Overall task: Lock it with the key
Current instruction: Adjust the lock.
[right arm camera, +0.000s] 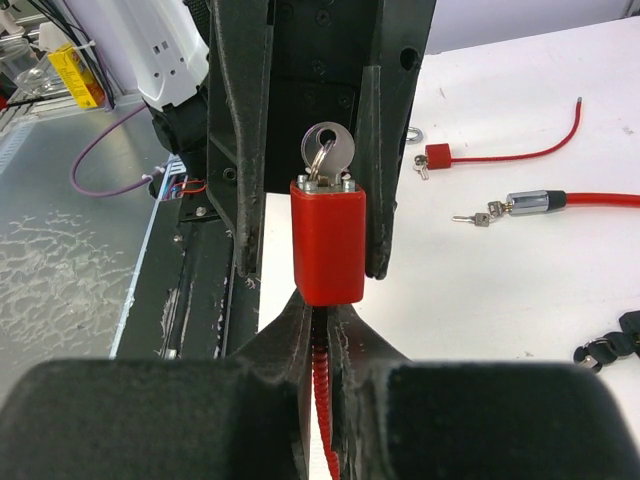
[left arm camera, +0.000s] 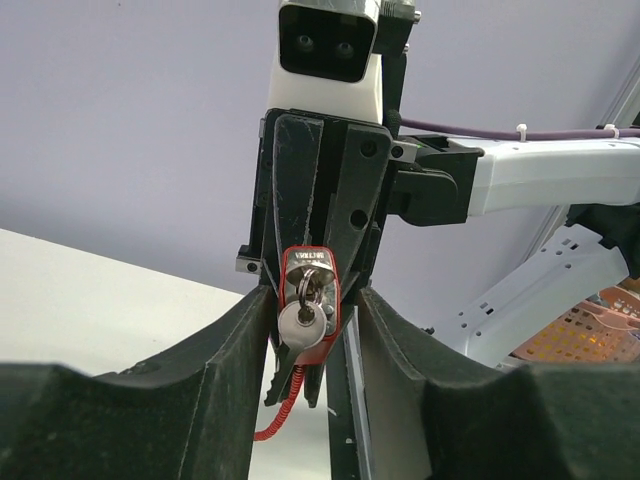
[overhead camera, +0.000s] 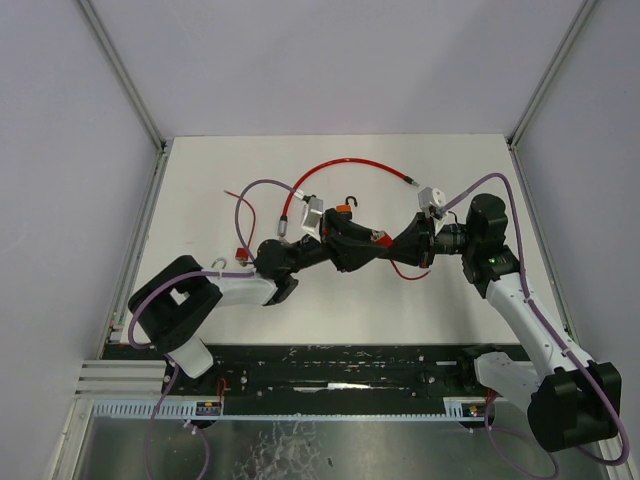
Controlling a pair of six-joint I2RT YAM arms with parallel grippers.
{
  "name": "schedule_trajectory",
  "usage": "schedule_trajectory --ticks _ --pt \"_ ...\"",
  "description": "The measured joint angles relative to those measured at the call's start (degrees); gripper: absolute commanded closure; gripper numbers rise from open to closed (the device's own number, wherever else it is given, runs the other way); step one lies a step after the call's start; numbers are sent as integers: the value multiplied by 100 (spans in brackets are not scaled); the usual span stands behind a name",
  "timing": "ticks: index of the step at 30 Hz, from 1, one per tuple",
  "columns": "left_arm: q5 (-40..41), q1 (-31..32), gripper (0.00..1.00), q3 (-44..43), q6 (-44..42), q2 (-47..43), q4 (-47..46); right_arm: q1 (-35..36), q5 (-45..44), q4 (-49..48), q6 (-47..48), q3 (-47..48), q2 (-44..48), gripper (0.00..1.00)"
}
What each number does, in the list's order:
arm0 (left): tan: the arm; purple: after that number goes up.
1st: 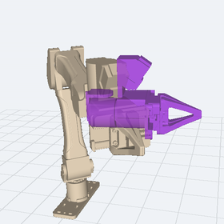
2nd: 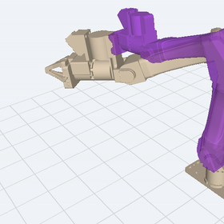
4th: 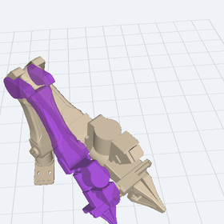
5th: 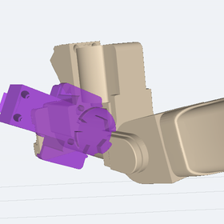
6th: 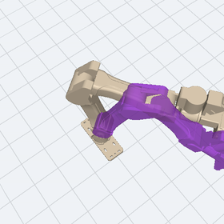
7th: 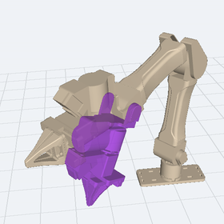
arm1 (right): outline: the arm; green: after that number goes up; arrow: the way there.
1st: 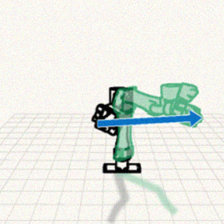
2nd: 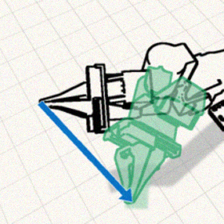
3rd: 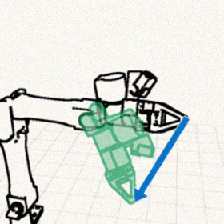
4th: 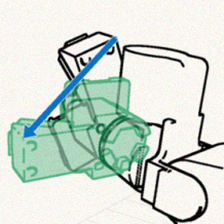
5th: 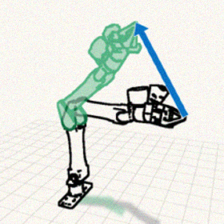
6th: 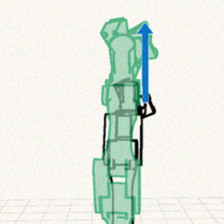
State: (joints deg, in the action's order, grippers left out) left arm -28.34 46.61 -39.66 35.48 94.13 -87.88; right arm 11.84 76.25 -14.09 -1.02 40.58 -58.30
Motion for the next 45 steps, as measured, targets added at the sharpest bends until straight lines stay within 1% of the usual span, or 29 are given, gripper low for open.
schedule_trajectory --ticks 8,14,23,26,27,29,30,33,35,38,40,43,45 --pt "31 0 63 -37 -13 0 0 0 20 -37 -11 0 -33 100" --pt "31 0 68 -85 -15 2 -2 2 39 -44 -11 -2 -50 100" --pt "24 0 69 -151 -15 118 -2 7 87 -42 -9 -2 -50 100" --pt "22 0 74 -166 -17 120 -2 7 90 -42 -4 -2 -50 100" --pt "22 0 78 -166 -20 120 -2 7 90 -42 -2 -2 -50 100" --pt "22 0 93 -168 -33 120 -2 7 92 -39 11 -2 -50 100" --pt "0 0 99 -168 -52 120 -4 7 87 -37 24 -2 -50 100" --pt "-37 0 100 -168 -98 120 -2 7 92 2 63 -2 -50 99" --pt "-63 -2 100 -168 -131 120 -2 7 94 52 120 -2 -50 93" --pt "-90 -20 100 -166 -175 118 24 7 92 186 273 0 -46 68" --pt "-94 -42 100 -146 -175 116 33 7 83 302 369 2 -44 54" --pt "-87 -107 100 -90 -175 68 33 7 72 450 511 4 -39 42" --pt "-81 -151 100 -37 -175 24 33 4 70 533 599 4 -31 38"
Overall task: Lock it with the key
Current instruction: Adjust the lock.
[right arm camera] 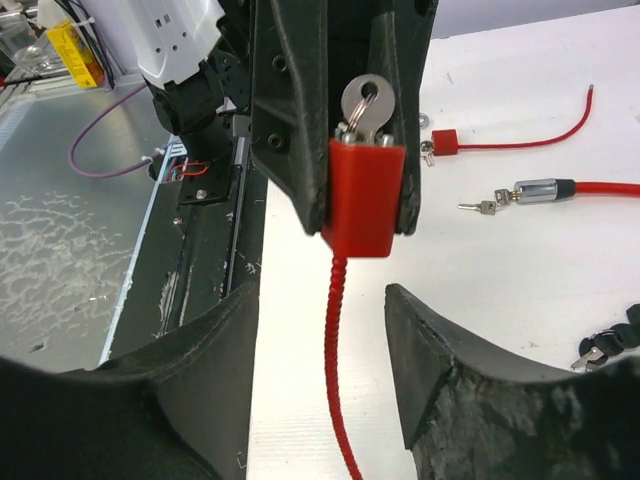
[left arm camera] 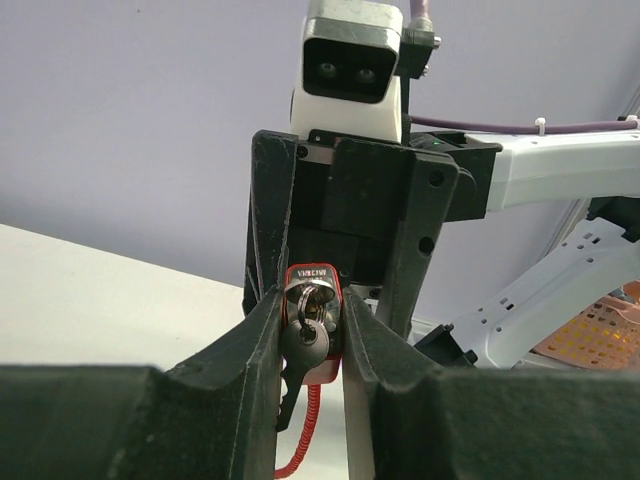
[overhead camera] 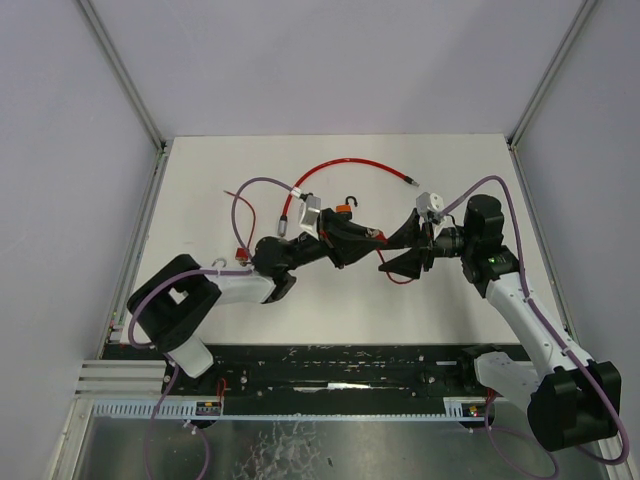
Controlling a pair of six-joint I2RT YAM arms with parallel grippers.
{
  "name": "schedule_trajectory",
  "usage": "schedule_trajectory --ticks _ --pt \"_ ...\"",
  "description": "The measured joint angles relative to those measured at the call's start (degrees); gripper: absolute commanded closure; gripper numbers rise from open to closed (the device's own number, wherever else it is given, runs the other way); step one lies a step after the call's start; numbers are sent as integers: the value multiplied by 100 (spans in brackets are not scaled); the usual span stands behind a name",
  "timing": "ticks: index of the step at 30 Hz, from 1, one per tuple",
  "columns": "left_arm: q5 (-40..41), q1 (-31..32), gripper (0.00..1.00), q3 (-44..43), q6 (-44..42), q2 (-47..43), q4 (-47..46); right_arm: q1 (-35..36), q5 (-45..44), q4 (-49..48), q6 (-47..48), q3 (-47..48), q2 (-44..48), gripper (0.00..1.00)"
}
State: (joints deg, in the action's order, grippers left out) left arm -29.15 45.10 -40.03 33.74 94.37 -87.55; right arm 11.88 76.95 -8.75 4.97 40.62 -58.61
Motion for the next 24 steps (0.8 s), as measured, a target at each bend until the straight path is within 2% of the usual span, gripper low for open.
schedule_trajectory --ticks 7,12,16,20,24 --pt "61 -223 100 210 -2 -264 0 -142 -59 533 437 111 103 36" --pt "201 -411 100 361 -13 -514 -9 -306 -105 564 481 138 190 35" --pt "348 -481 100 452 -103 -610 -11 -374 -140 363 293 122 197 34" --pt "424 -525 100 527 -407 -671 -7 -442 -310 125 4 83 197 29" --pt "514 -549 100 566 -999 -717 -2 -667 -671 -627 -868 -216 199 23"
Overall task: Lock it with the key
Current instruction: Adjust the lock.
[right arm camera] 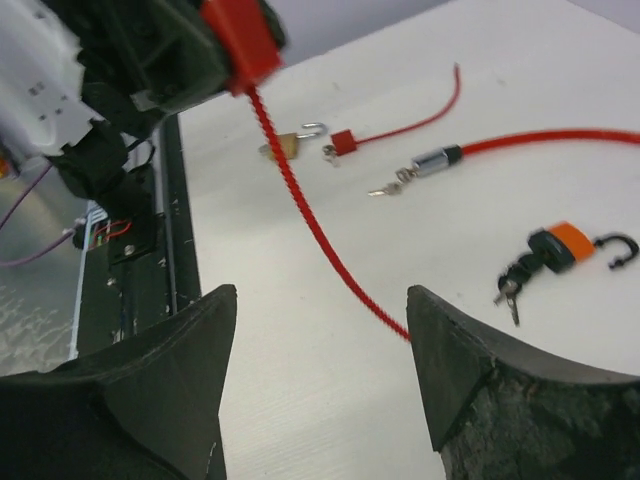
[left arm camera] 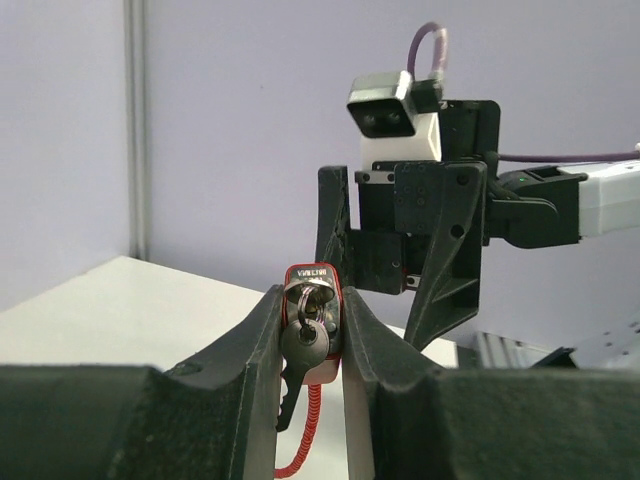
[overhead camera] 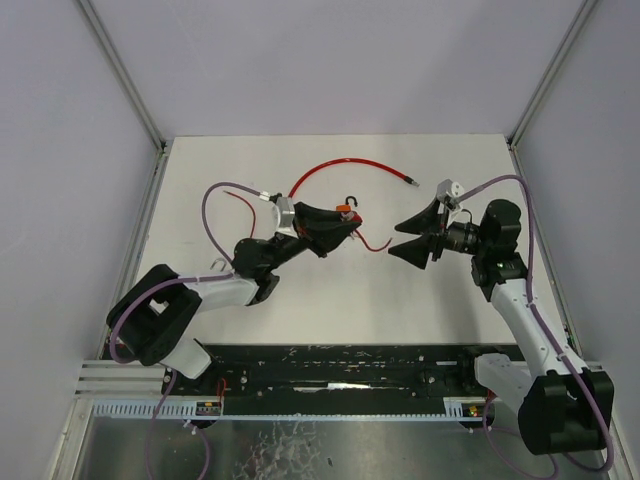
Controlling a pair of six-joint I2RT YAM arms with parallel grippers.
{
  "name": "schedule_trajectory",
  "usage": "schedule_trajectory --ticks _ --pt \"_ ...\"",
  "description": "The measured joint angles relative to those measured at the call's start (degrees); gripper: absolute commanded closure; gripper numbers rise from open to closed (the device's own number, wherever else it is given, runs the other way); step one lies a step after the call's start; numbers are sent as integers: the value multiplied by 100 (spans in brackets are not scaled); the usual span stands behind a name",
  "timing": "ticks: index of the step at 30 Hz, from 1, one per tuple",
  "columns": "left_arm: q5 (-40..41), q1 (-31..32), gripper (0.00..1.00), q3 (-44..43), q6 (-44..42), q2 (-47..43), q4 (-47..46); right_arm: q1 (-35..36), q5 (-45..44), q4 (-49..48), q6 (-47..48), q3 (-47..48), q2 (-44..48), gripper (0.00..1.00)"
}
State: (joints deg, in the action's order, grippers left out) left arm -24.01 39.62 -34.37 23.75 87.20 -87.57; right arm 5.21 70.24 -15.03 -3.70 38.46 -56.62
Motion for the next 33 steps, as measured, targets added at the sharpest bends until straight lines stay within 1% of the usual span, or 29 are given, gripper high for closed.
schedule_trajectory --ticks 5,10,13,16,21,26,33 --pt "96 -20 100 -2 -503 -4 2 -356 -667 -1014 -1486 -461 -83 12" --pt "107 -28 100 -109 -730 24 9 -601 -1453 -1585 -2752 -592 -358 12" --pt "118 -28 100 -269 -824 76 7 -680 -1849 -1864 -3425 -730 -638 15" --pt "140 -28 100 -439 -863 175 2 -702 -2216 -1915 -3993 -881 -973 19" --pt "153 22 100 -804 -931 479 4 -710 -2579 -1882 -4658 -935 -1327 21" --pt "256 186 100 -881 -1128 619 11 -713 -2841 -2068 -5204 -1014 -1351 28" --pt "348 496 100 -1019 -1384 717 7 -715 -3195 -2321 -5810 -1314 -1547 29"
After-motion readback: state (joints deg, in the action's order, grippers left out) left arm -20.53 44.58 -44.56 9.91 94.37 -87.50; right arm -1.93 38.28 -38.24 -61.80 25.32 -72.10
